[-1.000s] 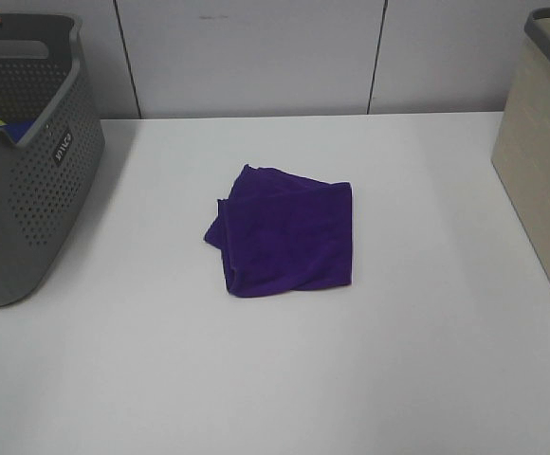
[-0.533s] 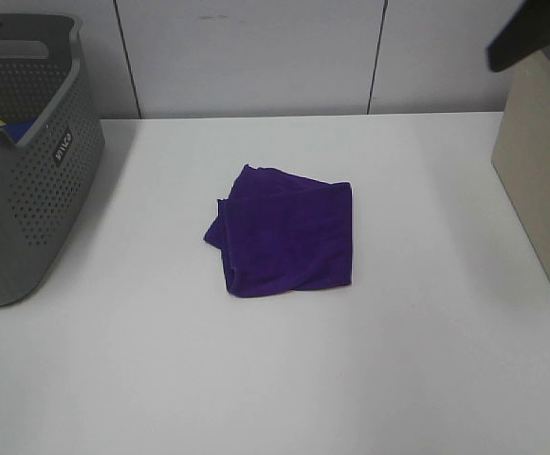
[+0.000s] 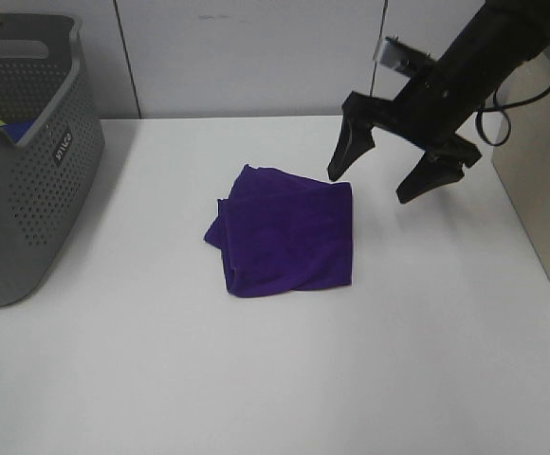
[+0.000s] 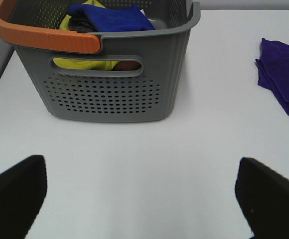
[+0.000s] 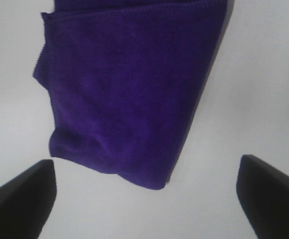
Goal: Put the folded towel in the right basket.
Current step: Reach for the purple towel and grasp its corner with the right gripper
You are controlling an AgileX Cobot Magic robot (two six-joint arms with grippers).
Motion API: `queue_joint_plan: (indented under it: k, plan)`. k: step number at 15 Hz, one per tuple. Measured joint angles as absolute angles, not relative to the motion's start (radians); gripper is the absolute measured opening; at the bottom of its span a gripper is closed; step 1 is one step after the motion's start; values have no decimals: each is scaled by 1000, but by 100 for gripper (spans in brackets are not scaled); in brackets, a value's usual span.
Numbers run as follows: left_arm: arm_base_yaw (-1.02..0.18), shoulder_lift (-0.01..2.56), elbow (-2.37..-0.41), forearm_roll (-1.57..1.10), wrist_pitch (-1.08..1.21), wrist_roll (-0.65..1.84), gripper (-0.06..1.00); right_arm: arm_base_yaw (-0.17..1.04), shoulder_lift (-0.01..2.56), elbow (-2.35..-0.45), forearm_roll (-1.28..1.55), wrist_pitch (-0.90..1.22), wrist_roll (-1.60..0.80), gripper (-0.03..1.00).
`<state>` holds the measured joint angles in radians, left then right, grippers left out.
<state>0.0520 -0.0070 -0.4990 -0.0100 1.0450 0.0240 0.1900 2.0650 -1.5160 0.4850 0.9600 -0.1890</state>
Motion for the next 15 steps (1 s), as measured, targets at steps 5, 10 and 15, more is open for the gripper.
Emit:
queue_joint_plan:
  k: [5, 10, 15]
  plan:
    - [52, -7, -499, -10, 1045, 24, 99, 190, 2238, -1556, 518, 828, -174, 94]
    - [52, -7, -499, -10, 1045, 24, 99, 190, 2268, -1566, 552, 820, -147, 93]
    - [52, -7, -499, -10, 1045, 24, 99, 292, 2298, -1566, 703, 684, -174, 77]
